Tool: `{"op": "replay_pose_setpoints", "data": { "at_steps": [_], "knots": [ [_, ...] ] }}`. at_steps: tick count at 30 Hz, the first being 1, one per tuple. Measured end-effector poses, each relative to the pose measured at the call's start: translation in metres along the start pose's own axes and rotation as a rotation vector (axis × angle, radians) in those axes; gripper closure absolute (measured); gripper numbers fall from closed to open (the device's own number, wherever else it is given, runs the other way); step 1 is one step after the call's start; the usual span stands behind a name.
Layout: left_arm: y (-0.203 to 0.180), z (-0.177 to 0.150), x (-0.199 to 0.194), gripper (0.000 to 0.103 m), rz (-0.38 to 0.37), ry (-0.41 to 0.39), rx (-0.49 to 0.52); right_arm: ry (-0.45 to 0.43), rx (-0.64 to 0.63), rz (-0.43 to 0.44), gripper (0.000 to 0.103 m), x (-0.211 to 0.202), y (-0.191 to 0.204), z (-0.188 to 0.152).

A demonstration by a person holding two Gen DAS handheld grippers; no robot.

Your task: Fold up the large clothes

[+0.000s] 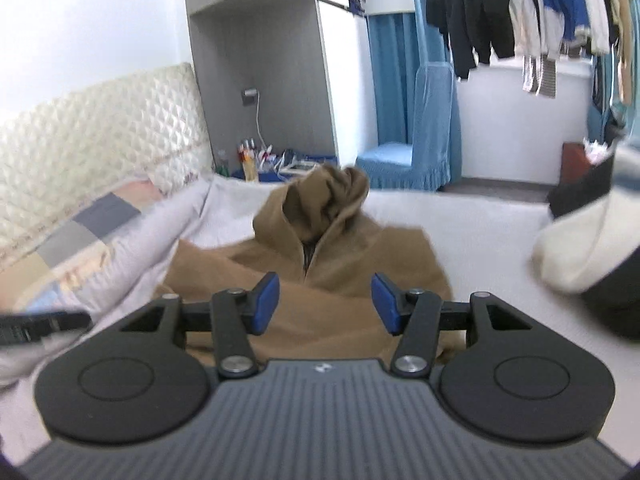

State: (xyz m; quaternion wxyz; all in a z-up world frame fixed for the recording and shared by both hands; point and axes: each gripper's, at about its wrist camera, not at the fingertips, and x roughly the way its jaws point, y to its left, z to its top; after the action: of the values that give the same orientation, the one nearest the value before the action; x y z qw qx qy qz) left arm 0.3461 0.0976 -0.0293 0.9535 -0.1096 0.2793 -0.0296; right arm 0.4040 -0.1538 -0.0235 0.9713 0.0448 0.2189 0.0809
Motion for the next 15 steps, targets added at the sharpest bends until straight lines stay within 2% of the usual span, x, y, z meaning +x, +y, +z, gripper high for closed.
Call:
{"op": "replay_pose_setpoints", "data": {
  "at_steps": [3,7,10,13,15],
  "knots": [
    [-0.009,-0.004,-0.017,0.052,-0.034,-0.003,-0.014,-0.021,-0.015,-0.014,0.048,-0.023,-0.002,0.013],
    [-0.024,-0.011,-0.037,0.052,-0.065,-0.019,0.008,-0.003,0.011,0.026,0.048,-0.039,-0.008,-0.001],
    [-0.034,-0.016,-0.049,0.050,-0.063,-0.044,0.028,0.008,-0.007,0.038,0.048,-0.045,-0.006,-0.016],
    [-0.035,-0.022,-0.054,0.048,-0.067,-0.053,0.013,0.036,0.026,0.052,0.048,-0.046,-0.007,-0.013],
    [-0.034,-0.025,-0.052,0.048,-0.062,-0.049,0.006,0.015,0.047,0.053,0.048,-0.045,-0.008,-0.006]
  ]
}}
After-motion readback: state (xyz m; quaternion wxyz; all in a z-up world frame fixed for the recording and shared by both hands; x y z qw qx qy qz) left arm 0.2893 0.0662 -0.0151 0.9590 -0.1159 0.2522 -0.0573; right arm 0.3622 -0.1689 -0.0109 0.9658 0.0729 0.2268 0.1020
